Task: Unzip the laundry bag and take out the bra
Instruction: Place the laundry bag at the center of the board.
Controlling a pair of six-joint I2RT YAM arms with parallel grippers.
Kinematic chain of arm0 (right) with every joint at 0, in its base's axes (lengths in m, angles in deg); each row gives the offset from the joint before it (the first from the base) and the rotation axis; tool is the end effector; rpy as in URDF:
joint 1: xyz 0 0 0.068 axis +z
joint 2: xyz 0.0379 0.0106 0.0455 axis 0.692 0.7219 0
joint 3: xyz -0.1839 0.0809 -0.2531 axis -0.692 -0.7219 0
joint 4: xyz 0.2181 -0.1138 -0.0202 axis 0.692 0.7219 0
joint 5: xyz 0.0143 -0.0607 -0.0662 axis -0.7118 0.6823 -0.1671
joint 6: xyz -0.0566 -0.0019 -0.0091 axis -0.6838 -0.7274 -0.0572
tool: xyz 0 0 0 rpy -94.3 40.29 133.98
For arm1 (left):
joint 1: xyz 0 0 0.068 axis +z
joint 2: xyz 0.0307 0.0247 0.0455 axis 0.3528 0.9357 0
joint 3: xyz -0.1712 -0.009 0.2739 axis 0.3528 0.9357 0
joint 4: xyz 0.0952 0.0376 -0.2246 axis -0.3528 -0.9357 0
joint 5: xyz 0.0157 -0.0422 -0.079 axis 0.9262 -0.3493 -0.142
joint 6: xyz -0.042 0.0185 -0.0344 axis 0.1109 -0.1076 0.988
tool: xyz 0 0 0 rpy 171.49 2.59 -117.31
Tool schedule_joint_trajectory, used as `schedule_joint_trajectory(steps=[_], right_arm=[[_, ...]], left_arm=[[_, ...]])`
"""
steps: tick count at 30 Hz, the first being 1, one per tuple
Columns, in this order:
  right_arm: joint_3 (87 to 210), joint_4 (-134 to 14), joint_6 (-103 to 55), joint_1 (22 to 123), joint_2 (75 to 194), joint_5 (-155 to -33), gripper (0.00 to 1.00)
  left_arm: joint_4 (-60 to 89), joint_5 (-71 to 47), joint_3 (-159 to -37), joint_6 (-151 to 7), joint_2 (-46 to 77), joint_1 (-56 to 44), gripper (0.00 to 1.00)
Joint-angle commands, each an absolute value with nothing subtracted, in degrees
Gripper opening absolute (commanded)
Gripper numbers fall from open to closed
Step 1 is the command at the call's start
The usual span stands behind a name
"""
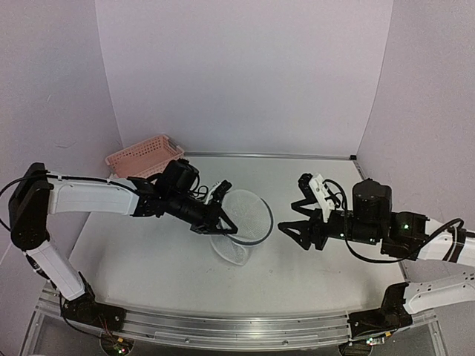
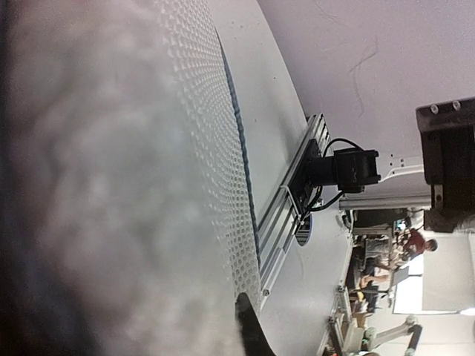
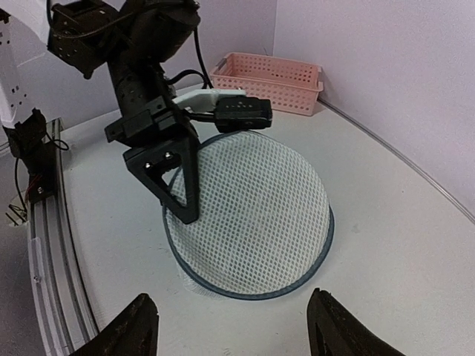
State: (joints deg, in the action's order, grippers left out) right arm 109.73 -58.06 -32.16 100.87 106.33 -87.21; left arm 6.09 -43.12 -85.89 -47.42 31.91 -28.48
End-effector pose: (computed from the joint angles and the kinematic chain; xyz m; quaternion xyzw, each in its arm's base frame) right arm 0.0952 0.1476 0.3225 -0.4000 0.7086 0.2747 0.5123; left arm 0.2032 -0.2746 0.2933 0.2414 0.8243 -0.5031 0.0956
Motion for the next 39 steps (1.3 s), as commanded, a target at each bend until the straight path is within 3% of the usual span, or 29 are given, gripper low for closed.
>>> schedule_joint_trajectory(steps=[1, 9, 12, 17, 25, 31, 39], right_arm=[[108.49, -60.36, -32.69, 101.18, 107.43, -94.58, 0.69], [106.05, -64.71, -42.70, 104.95, 108.93, -95.74, 0.67], [105.59, -66.12, -46.49, 105.84, 109.86, -95.00, 0.67], [105.88, -66.98, -55.84, 107.05, 112.59, -92.81, 0.65], [110.45, -66.98, -64.71, 107.69, 119.14, -88.97, 0.59], [114.52, -69.23, -66.85, 108.19, 125.14, -86.67, 0.52], [119.97, -71.35, -67.79, 108.32, 132.89, -84.97, 0.49]], left_arm=[[19.04, -45.96, -84.88, -39.38, 34.34, -27.74, 0.00], [18.94, -45.75, -82.91, -35.47, 36.14, -27.39, 0.00], [18.56, -44.89, -81.67, -35.11, 35.13, -27.33, 0.10], [18.41, -44.60, -80.17, -34.16, 32.93, -27.33, 0.38], [17.25, -43.06, -78.86, -33.70, 29.45, -27.33, 0.65], [14.69, -40.83, -78.15, -33.74, 25.93, -27.33, 0.76], [12.49, -38.95, -76.89, -34.48, 23.01, -27.33, 0.80]])
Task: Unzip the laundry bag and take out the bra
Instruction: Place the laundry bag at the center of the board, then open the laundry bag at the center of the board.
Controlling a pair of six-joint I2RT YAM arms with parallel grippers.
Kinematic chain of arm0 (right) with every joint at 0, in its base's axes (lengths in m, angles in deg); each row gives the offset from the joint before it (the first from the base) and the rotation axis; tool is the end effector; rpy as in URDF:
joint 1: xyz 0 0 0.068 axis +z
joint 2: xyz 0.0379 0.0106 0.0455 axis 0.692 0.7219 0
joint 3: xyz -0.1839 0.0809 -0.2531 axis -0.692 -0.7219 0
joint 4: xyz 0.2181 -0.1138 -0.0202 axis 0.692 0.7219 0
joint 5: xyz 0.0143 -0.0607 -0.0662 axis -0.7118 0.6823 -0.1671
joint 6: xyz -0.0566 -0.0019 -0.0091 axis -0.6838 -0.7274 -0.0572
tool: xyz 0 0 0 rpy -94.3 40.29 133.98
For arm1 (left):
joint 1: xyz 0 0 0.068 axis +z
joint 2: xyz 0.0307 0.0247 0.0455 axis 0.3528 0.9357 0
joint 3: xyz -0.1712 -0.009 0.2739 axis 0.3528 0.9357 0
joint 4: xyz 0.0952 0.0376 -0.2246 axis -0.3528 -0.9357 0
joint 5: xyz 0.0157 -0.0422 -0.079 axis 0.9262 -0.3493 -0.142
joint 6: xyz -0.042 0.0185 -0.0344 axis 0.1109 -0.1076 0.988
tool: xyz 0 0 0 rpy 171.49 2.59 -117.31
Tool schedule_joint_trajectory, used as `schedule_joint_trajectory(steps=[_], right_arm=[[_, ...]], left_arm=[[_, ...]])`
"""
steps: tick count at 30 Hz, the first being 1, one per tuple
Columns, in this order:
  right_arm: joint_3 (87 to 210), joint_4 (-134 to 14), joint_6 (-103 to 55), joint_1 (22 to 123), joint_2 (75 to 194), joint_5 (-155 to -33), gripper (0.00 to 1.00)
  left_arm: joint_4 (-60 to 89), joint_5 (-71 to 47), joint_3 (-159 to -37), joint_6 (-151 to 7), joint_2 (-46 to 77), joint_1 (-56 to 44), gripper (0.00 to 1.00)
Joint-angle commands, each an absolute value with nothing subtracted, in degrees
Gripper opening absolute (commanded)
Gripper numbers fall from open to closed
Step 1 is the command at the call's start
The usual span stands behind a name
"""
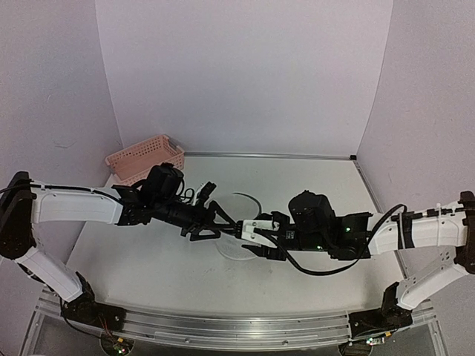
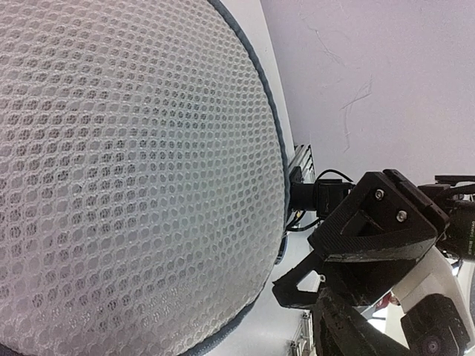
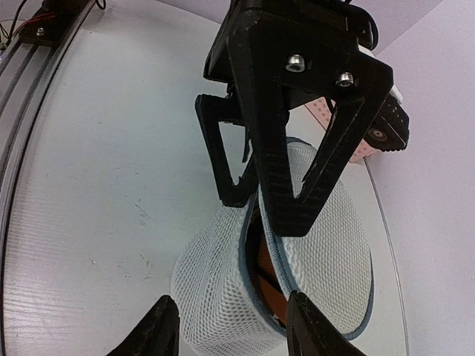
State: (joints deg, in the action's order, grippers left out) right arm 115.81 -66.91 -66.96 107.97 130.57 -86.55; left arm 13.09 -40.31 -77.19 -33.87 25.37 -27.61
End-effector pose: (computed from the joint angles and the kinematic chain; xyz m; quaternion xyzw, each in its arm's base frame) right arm 0.1199 0.2473 0.2876 -0.6590 0.5498 0.1230 0.4983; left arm 0.1868 -0.2461 0.2906 0.1379 0.8370 -0.5225 0.0854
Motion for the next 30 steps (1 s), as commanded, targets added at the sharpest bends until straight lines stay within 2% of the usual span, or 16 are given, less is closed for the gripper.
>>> schedule_joint_trajectory(steps=[1, 6, 30], right_arm=[[120.45, -71.56, -67.97, 108.30, 133.52, -84.89, 0.49], [122.29, -73.15, -68.26, 108.32, 135.64, -81.90, 0.45], [121.37, -77.64, -74.36, 108.38, 140.58, -79.06, 0.42]], left_arm=[[12.49, -38.80, -76.78, -34.56, 22.85, -27.33, 0.80], [11.17, -38.06, -76.34, -35.12, 21.57, -27.33, 0.80], [8.56, -37.05, -78.39, -36.46, 21.12, -27.33, 0.83]])
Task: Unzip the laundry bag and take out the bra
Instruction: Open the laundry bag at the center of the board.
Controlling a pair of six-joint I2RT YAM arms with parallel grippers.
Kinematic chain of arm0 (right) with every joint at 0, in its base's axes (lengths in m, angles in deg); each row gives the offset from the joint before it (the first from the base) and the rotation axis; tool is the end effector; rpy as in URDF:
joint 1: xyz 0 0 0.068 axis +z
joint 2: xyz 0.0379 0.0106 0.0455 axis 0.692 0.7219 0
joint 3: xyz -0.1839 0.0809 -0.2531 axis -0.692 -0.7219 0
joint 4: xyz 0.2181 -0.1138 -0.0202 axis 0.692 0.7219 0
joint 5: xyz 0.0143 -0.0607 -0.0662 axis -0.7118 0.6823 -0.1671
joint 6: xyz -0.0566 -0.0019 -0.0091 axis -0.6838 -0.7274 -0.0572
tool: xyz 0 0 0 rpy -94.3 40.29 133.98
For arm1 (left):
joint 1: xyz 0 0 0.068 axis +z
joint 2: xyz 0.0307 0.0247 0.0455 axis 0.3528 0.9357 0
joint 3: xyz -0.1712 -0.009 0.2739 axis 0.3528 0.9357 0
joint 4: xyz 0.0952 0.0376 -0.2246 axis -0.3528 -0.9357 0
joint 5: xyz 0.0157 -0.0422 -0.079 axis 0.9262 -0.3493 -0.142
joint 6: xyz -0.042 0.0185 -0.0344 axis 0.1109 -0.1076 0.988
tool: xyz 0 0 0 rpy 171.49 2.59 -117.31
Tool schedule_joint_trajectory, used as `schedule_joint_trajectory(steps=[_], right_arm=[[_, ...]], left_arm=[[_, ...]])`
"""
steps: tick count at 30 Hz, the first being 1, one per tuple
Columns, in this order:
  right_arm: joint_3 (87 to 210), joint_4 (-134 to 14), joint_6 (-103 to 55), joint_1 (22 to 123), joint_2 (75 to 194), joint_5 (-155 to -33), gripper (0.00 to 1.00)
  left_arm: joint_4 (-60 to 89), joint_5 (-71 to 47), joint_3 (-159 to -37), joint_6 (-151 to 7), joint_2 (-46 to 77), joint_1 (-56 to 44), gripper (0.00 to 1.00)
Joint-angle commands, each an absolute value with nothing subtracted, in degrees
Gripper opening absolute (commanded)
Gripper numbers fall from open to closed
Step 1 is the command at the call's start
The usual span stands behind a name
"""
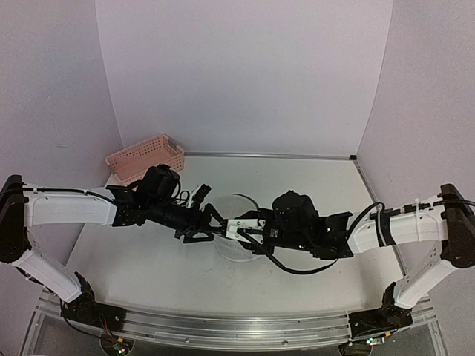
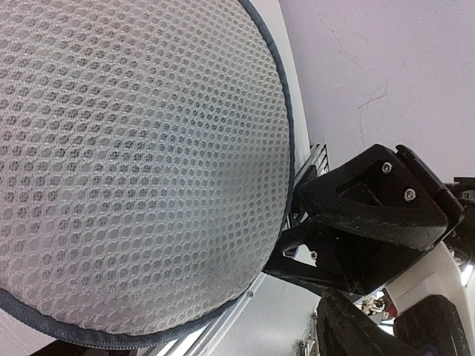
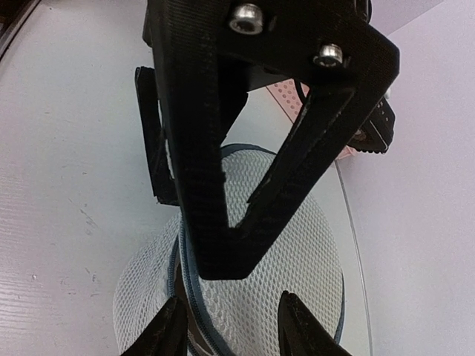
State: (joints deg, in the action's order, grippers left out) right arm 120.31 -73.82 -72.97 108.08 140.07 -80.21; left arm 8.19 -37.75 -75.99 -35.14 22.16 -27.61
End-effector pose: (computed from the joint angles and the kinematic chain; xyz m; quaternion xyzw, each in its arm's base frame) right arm 0.1432 0.2865 0.2792 -0.6619 0.5312 0.0537 0.5261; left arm 0.1765 -0.2323 0.2916 0.1304 0.8526 -0.4979 0.0907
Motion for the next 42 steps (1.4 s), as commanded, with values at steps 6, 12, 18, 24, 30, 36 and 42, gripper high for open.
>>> schedule_joint_trajectory(steps=[6, 12, 18, 24, 30, 36, 42], right_arm=[[120.94, -78.70, -76.42, 108.32, 141.72, -78.32, 0.42], [120.83, -79.19, -78.32, 108.35, 142.37, -78.13, 0.40], [120.83, -79.28, -79.26, 108.31, 143.02, -77.37, 0.21], [120.70, -79.46, -79.26, 108.35, 142.62, -77.28, 0.00], [120.16, -79.46, -78.70, 108.30, 140.45, -77.20, 0.00], [119.69, -79.38, -77.12, 108.31, 138.59, -77.47, 0.00], [121.12, -76.56, -75.88, 108.34, 137.39, -77.78, 0.00]], left_arm=[[8.28, -36.80, -78.74, -36.62, 21.20, -27.39, 0.83], [7.92, -36.97, -79.09, -36.75, 21.14, -27.24, 0.83], [7.83, -37.04, -79.27, -36.78, 21.04, -27.24, 0.83], [7.53, -36.84, -79.24, -36.78, 20.89, -27.24, 0.84], [3.78, -32.20, -80.65, -38.32, 18.53, -27.17, 0.85], [-0.23, -24.73, -81.01, -39.84, 15.77, -27.04, 0.87], [-7.34, -12.74, -82.43, -41.78, 11.88, -26.98, 0.87]])
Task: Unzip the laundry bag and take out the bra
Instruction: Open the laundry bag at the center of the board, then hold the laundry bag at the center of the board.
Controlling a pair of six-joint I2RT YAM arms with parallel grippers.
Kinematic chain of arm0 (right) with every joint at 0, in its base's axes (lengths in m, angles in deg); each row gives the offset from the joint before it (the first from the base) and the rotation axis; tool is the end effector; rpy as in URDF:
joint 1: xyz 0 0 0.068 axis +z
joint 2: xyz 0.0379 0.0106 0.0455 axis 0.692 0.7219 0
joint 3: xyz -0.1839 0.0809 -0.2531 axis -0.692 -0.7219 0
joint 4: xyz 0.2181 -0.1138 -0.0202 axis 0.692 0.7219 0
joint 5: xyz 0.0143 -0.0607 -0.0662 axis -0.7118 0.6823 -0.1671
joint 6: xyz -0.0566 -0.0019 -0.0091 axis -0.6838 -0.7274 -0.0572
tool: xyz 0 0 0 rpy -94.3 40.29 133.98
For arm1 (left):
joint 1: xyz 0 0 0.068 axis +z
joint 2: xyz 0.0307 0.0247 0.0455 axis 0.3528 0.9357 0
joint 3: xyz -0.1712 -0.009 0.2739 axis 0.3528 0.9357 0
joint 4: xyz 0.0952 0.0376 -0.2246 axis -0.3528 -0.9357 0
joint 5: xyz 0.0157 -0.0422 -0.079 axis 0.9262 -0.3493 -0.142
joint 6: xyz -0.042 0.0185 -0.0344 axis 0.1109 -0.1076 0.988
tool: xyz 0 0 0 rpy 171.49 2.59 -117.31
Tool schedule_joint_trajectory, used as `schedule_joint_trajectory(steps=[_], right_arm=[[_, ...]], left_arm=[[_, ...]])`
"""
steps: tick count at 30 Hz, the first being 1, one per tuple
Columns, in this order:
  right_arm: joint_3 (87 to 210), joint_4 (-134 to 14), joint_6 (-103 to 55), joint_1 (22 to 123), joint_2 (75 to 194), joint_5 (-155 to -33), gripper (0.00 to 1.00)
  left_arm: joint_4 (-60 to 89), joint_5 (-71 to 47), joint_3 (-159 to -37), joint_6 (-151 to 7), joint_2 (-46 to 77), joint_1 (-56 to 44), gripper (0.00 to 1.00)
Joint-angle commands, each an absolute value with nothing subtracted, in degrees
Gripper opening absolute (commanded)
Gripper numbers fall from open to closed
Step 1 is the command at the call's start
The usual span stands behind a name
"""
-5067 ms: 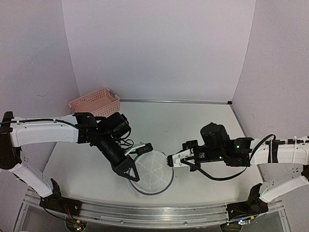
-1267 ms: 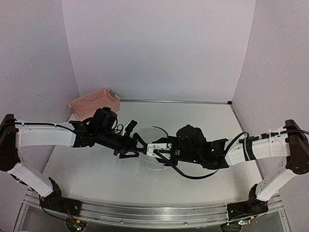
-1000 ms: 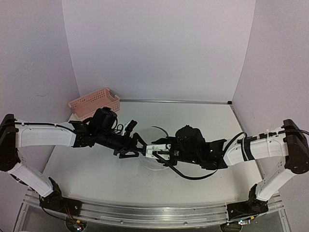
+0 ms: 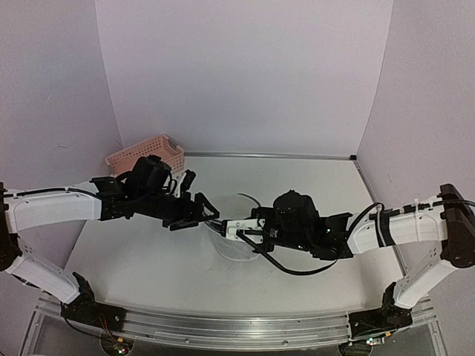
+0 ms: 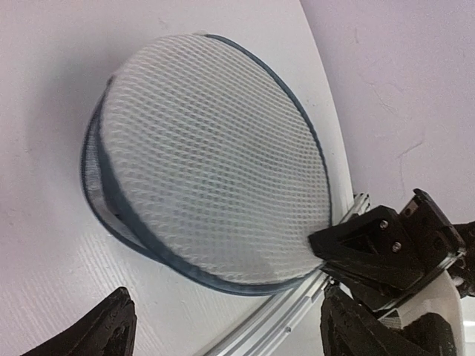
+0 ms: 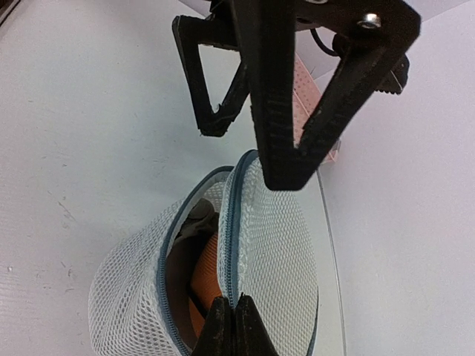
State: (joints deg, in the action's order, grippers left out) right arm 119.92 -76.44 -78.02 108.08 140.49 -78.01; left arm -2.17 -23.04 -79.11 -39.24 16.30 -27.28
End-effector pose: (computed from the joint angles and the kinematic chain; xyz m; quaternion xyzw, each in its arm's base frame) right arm 0.1455 0.2879 0.2796 -0.6706 0.5054 0.0169 0.5428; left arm 0.1705 -0.2094 0.3169 0.1010 0.8814 -0.4198 0.1915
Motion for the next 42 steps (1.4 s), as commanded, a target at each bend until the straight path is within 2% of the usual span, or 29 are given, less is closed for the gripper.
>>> schedule_joint_trajectory(steps=[1, 7, 13, 21, 27, 34, 42], right_arm=[[121.56, -75.74, -75.64, 108.35, 137.16, -77.84, 0.00], [128.73, -67.35, -72.55, 108.28, 136.85, -76.69, 0.00], [140.73, -55.29, -66.52, 107.66, 138.86, -74.79, 0.00], [159.48, -37.49, -57.47, 104.49, 145.58, -75.11, 0.00], [169.18, -29.37, -50.06, 102.05, 150.18, -73.34, 0.00], [177.50, -21.47, -41.82, 98.44, 153.88, -71.02, 0.00], [180.70, -18.27, -37.07, 94.20, 153.84, -70.50, 0.00]], left_arm=[[-8.32, -10.63, -82.53, -41.97, 10.58, -26.98, 0.87], [-11.15, -4.11, -81.79, -43.82, 2.44, -26.98, 0.88], [-11.50, -7.80, -80.48, -46.08, -0.31, -27.00, 0.88], [-9.86, -13.08, -80.30, -49.62, 5.72, -27.17, 0.88], [-8.97, -14.44, -82.19, -50.76, 12.86, -27.65, 0.87], [-7.54, -13.55, -86.07, -51.35, 21.75, -31.30, 0.87], [-7.34, -11.47, -91.77, -50.35, 28.28, -31.63, 0.87]])
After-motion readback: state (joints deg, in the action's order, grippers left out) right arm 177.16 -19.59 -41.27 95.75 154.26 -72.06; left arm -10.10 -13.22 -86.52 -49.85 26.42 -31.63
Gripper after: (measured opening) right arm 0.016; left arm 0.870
